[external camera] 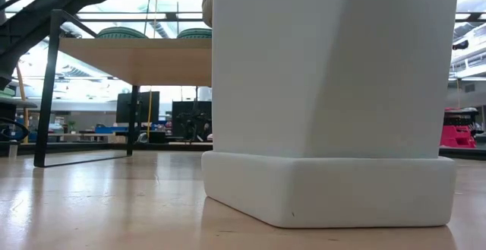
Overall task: Pick and place slides into the shelf
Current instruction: Put the gray slipper on the shelf
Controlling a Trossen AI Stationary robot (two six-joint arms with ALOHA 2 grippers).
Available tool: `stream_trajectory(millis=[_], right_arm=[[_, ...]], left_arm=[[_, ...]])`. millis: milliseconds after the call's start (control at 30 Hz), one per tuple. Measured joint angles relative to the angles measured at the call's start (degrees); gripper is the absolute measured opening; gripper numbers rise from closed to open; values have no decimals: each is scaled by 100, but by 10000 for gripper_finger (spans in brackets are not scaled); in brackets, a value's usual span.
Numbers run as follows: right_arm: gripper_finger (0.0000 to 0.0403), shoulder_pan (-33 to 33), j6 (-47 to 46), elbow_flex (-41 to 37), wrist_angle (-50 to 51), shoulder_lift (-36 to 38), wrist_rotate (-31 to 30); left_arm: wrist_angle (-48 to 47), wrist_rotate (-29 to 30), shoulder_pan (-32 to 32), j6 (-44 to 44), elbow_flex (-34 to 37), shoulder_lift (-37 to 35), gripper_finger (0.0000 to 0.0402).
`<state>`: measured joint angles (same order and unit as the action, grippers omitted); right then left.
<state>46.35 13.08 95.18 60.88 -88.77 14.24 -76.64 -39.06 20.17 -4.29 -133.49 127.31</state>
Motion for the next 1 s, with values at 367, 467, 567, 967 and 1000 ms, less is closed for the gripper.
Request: stream_trajectory(millis=[367, 467, 567, 967, 1000], right_arm=[[242, 0, 0, 0, 0, 0, 2], [242, 0, 0, 0, -2, 0, 2], [242, 0, 0, 0, -1, 0, 1], [242, 0, 0, 0, 0, 0, 0], [242, 0, 0, 0, -2, 0, 0]], left_arm=[[-4, 222, -3, -111, 0, 0, 65], [2, 249, -5, -115, 0, 0, 76], [2, 325, -3, -151, 0, 0, 92], [29, 716, -14, -278, 0, 0, 181], [40, 716, -14, -282, 0, 0, 188]])
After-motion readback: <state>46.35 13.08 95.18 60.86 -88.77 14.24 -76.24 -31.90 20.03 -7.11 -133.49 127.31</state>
